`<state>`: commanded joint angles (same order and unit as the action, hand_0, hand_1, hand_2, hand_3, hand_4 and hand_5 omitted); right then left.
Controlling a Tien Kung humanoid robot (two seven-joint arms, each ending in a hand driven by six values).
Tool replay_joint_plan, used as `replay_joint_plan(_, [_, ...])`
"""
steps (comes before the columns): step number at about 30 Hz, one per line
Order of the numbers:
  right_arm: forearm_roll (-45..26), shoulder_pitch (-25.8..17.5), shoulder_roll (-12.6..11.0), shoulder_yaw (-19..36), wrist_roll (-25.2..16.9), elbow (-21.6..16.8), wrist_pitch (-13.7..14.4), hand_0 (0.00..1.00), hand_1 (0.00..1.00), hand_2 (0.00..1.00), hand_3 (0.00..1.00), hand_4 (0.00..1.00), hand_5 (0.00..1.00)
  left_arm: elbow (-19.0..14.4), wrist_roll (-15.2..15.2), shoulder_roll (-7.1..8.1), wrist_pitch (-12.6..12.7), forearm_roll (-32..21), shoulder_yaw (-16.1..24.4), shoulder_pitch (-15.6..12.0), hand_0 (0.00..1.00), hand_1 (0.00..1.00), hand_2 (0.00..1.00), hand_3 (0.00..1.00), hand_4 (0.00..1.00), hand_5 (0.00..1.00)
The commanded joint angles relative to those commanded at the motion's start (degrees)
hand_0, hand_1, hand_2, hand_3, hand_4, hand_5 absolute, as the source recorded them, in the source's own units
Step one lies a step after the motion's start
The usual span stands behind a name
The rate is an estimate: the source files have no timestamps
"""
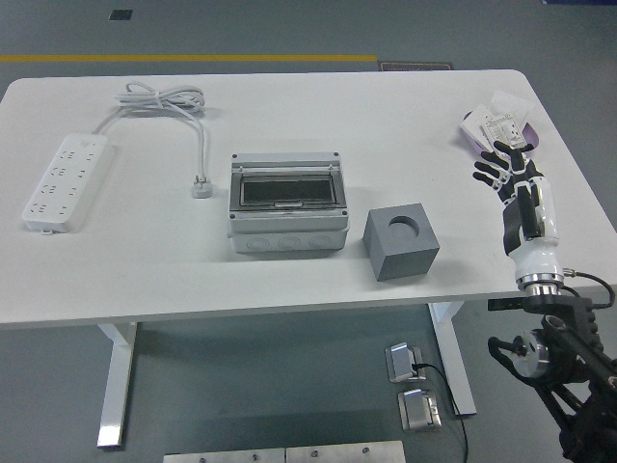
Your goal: Fetch the battery,place it into the box,close the lid of the box
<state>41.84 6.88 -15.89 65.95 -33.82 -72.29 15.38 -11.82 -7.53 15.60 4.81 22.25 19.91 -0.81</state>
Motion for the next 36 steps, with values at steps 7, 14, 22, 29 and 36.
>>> replay_joint_plan(7, [0.42, -0.08, 0.10, -0.04, 0.19, -0.10, 0.15, 0.687, 0.667, 0.705, 0.760, 0.909, 0.723, 0.01, 0.06, -0.10, 0.00, -0.05, -0.12, 0.10, 0.628, 0.684, 0.591, 0.586, 0.573, 0.002])
replay_joint_plan(14, [0.65, -0.09, -0.18, 0.25, 0.23, -0.26, 0.32, 0.700, 0.682, 0.716, 0.770, 0.912, 0.716, 0.02, 0.11, -0.13, 0.01, -0.11, -0.20, 0.16, 0.628, 0.684, 0.591, 0.586, 0.572, 0.002])
replay_joint_plan(22, [1.39, -0.04, -0.28, 0.43, 0.44, -0.43, 0.69, 0.701, 0.678, 0.717, 0.769, 0.920, 0.704, 0.03, 0.24, -0.12, 0.04, -0.47, -0.49, 0.29, 0.628, 0.684, 0.590, 0.588, 0.573, 0.002])
replay_joint_plan(29, [1.97, -0.10, -0.35, 0.59, 0.61, -0.54, 0.91, 0.699, 0.676, 0.716, 0.768, 0.923, 0.702, 0.02, 0.21, -0.14, 0.01, -0.29, -0.41, 0.45, 0.629, 0.684, 0.591, 0.587, 0.573, 0.002])
replay_joint_plan(36, [2.43, -0.21, -0.39, 0.81, 0.81, -0.54, 1.04, 0.700, 0.677, 0.716, 0.768, 0.922, 0.700, 0.02, 0.27, 0.10, 0.01, -0.23, -0.51, 0.75, 0.629, 0.684, 0.591, 0.587, 0.573, 0.002])
